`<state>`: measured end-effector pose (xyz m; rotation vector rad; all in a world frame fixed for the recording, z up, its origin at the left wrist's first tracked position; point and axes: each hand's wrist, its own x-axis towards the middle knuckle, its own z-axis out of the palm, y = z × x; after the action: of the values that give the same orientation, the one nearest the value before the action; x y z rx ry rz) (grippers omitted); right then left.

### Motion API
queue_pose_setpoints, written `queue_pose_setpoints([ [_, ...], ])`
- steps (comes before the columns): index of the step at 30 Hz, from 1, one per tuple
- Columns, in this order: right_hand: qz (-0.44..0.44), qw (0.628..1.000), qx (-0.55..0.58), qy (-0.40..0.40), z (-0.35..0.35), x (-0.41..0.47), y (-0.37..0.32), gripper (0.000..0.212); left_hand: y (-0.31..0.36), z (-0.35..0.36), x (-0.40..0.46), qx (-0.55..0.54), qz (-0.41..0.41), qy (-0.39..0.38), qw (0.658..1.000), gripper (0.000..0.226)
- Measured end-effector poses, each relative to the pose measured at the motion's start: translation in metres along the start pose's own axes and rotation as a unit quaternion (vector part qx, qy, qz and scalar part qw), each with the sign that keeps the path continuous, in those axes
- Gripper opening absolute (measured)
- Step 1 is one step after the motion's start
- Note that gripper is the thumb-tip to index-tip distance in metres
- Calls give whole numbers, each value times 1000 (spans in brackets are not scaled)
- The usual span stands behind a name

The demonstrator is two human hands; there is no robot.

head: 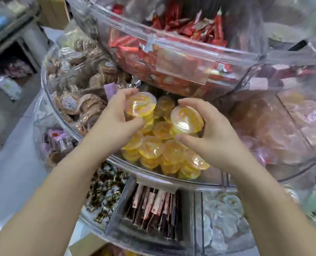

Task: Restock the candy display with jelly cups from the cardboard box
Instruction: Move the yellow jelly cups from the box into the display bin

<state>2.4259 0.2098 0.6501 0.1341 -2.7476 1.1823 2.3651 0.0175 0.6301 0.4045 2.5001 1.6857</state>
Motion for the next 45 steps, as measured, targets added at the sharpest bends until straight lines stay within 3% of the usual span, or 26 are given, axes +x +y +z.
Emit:
queue_pose_setpoints([
  [2, -11, 1000, -16, -9, 3, 17, 10, 67, -3, 1, 13, 32, 22, -2, 999, 47],
  [4, -11, 999, -25, -17, 9, 28, 18, 66, -8, 0, 23, 139, 74, 18, 987, 40],
  [6, -9, 999, -27, -31, 15, 35, 26, 62, -13, 3, 30, 250, 124, -3, 960, 48],
  [8, -3, 999, -9, -42, 20, 36, 33, 59, -15, 11, 30, 297, 116, -56, 946, 58],
  [14, 34, 999, 36, -8, 16, 31, 48, 61, -12, 22, 43, 256, 100, 14, 961, 49],
  [16, 46, 997, 54, -4, 15, 31, 50, 61, -9, 23, 51, 248, 116, -29, 961, 51],
  [19, 59, 995, 79, 13, 17, 31, 53, 63, -7, 27, 56, 250, 158, -161, 942, 66],
  [21, 58, 993, 100, 23, 19, 30, 51, 62, -8, 32, 55, 225, 158, -196, 942, 75],
  [28, 79, 968, 234, -33, 25, 31, 38, 55, -16, 31, 42, 161, 166, -85, 969, 67],
  [29, 98, 971, 211, -48, 23, 31, 38, 58, -18, 26, 40, 166, 160, -62, 971, 68],
  [31, 143, 986, 56, -64, 23, 33, 45, 68, -25, 15, 38, 183, 156, -21, 970, 68],
  [34, 169, 969, -158, -85, 33, 47, 54, 85, -32, 2, 38, 264, 169, 20, 949, 67],
  [37, 200, 958, -198, -52, 47, 71, 57, 87, -38, 2, 35, 329, 175, 35, 927, 69],
  [41, 209, 965, -154, -32, 55, 92, 64, 80, -44, 4, 36, 309, 155, 42, 937, 74],
  [45, 190, 975, -113, -15, 55, 89, 74, 86, -48, 4, 37, 312, 161, 47, 935, 75],
])
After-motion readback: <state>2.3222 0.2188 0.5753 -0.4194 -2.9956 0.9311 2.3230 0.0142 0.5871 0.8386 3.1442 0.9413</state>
